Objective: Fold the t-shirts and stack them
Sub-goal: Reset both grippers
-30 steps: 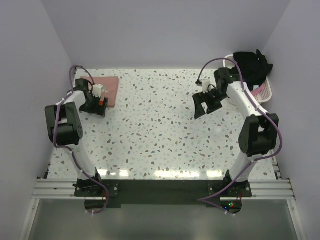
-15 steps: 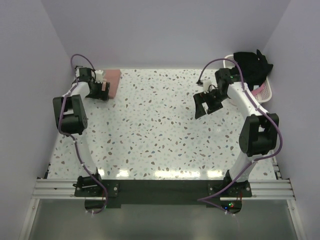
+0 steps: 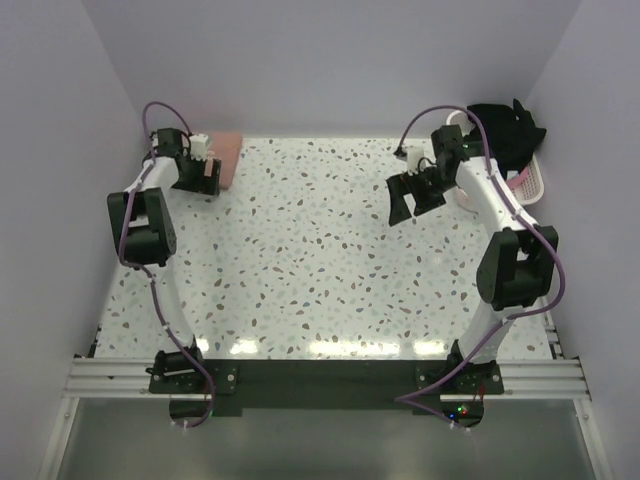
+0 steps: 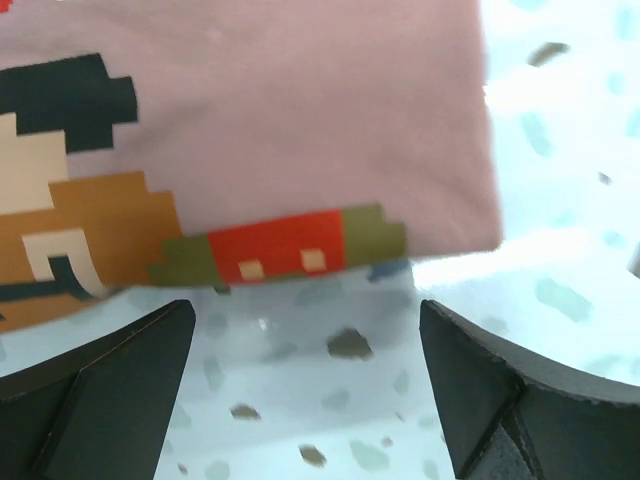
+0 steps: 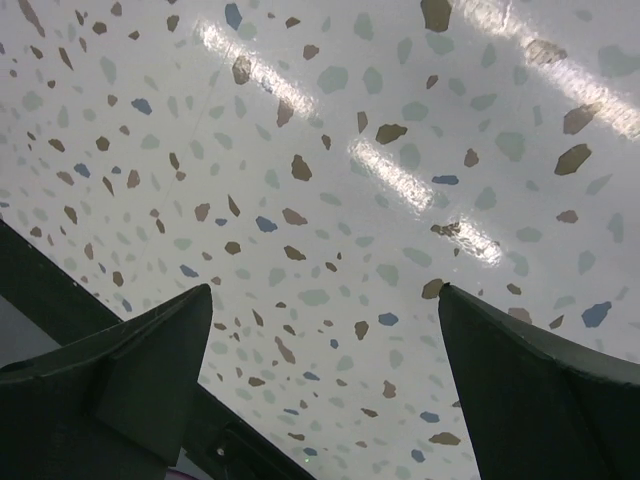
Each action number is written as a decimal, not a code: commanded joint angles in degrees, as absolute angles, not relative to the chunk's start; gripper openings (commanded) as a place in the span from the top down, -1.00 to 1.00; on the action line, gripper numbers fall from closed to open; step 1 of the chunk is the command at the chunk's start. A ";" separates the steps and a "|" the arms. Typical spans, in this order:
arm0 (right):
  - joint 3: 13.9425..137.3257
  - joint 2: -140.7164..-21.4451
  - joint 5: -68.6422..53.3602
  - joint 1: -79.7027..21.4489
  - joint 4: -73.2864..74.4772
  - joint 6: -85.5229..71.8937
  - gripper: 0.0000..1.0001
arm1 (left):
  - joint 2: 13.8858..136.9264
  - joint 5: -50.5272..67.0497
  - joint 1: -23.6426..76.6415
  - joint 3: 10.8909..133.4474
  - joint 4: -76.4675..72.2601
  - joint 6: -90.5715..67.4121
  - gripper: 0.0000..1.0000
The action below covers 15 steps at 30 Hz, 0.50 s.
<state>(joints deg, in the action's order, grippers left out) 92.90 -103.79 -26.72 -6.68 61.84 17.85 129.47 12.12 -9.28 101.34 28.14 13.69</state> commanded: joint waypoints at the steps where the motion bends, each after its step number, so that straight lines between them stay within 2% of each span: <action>1: 97.99 -102.57 -27.42 -6.33 59.60 15.74 -0.97 | 117.89 17.83 -8.79 102.73 34.09 17.05 -1.00; 8: 101.16 -101.69 -26.19 -6.24 49.94 9.06 -0.97 | 104.52 19.60 -3.70 100.47 39.46 18.11 -1.00; 15: 101.78 -102.31 -26.81 -6.33 49.83 7.30 -0.97 | 90.63 19.69 4.03 84.92 34.37 14.51 -1.00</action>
